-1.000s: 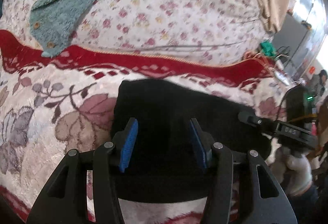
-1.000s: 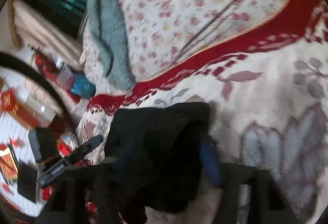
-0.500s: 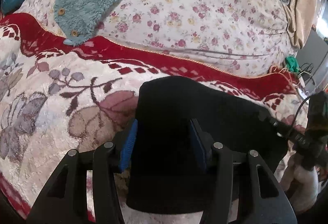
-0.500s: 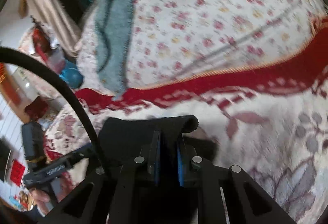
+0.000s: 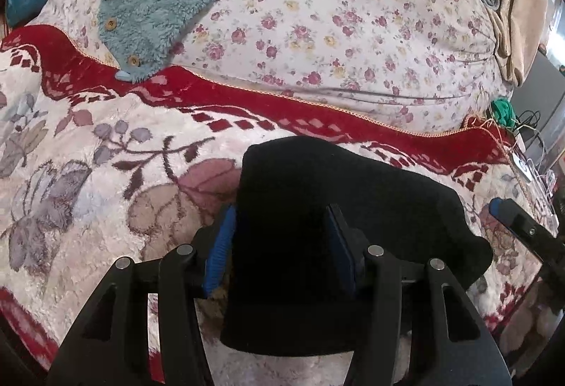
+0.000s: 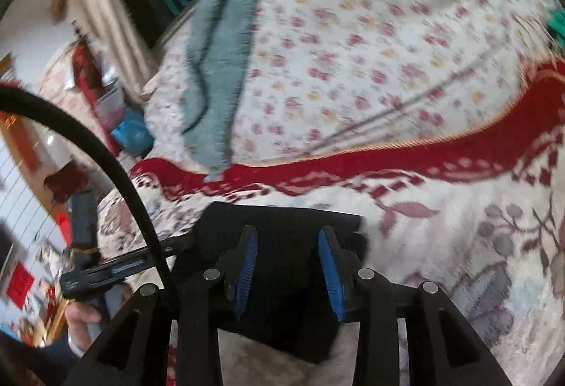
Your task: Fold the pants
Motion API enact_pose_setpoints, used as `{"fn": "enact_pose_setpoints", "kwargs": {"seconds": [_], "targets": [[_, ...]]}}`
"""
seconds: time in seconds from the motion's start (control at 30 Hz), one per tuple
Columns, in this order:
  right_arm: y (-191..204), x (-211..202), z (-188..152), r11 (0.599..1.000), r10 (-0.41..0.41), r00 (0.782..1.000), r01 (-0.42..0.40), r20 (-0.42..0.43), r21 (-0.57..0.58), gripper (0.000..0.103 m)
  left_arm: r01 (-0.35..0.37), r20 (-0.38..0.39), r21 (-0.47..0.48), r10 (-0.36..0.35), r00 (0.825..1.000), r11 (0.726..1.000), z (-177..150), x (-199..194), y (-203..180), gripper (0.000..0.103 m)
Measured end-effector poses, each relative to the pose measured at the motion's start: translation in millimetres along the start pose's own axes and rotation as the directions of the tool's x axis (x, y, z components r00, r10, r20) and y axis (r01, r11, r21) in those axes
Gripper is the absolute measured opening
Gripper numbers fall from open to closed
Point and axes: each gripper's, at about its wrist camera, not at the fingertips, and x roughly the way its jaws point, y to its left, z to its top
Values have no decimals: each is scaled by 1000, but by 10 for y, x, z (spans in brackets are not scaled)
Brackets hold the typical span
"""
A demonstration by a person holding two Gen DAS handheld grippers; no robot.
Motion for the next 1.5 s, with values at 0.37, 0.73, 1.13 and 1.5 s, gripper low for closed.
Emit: {"fn": "enact_pose_setpoints", "kwargs": {"seconds": [0.37,0.73,1.13,1.5], "targets": [[295,310,-388,992,-67,987,50,-144,-118,35,-13,10,18,13,1000,1000,-77,-120,-35,51],[334,159,-289,998,-17,996,10,-93,-68,38,-34,-8,36,35,999,999,-159,-141,-103,51],[468,94,-213,997,-54,999,53,-8,-51,53,-63,-1,92,63,998,994,-147,-214,-267,51],[409,49,-215,996,-84,996,84,9,-30,54,-79,12,121,78,997,990,-140,-247,-325,51]]}}
